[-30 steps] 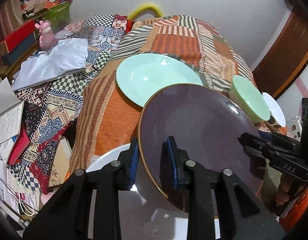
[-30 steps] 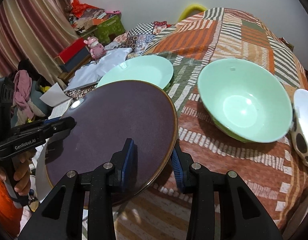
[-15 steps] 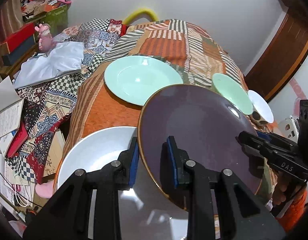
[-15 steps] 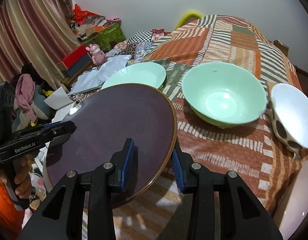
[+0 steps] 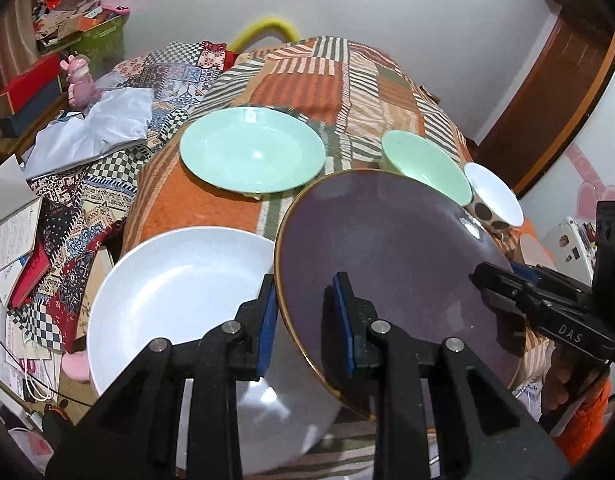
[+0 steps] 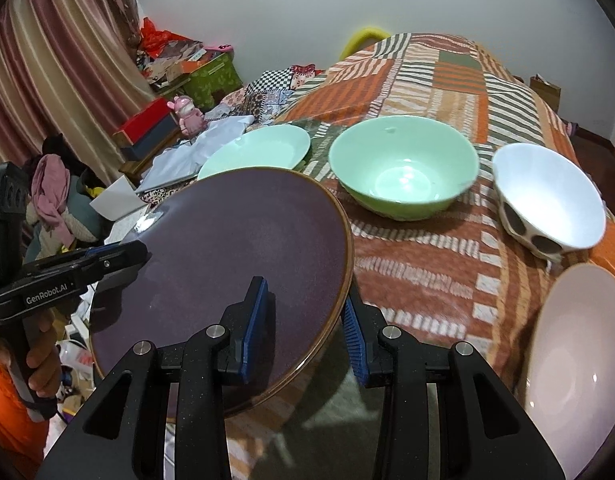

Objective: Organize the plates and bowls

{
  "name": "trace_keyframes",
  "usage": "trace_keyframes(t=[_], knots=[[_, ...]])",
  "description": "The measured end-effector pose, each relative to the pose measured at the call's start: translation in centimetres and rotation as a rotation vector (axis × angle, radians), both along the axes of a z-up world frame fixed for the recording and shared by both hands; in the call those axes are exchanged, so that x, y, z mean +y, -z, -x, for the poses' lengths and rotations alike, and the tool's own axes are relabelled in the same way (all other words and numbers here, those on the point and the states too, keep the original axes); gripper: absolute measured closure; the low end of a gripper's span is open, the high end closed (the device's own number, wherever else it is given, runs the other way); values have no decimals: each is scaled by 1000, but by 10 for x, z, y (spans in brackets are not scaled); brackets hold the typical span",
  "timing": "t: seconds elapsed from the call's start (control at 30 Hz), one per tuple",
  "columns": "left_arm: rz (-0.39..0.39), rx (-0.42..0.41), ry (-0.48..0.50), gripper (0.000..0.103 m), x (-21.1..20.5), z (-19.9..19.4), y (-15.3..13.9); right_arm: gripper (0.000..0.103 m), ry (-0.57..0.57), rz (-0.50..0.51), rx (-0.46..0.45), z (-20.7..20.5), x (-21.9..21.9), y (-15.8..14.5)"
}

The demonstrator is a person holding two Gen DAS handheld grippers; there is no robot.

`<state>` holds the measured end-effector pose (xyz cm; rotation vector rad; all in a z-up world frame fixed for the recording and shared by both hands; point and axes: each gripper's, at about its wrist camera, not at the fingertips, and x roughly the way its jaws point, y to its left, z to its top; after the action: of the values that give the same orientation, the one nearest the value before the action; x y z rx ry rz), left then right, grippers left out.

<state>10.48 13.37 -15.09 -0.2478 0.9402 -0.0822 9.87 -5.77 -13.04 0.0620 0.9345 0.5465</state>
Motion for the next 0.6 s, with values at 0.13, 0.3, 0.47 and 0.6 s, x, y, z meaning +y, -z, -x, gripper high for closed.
trace_keyframes(t=[0.13, 0.3, 0.47, 0.6], knots=[[-3, 7, 19, 76, -11, 4, 3, 69, 20, -1, 2, 5, -10, 1], [11, 25, 35, 76, -22, 5, 11, 69, 39, 0, 5, 11, -22, 3], [30, 46, 57, 76, -36, 4, 21, 69, 65, 5, 16, 15, -36, 9], [41, 56, 73, 76, -45, 2, 26, 69, 86, 13, 28, 19, -46, 15]])
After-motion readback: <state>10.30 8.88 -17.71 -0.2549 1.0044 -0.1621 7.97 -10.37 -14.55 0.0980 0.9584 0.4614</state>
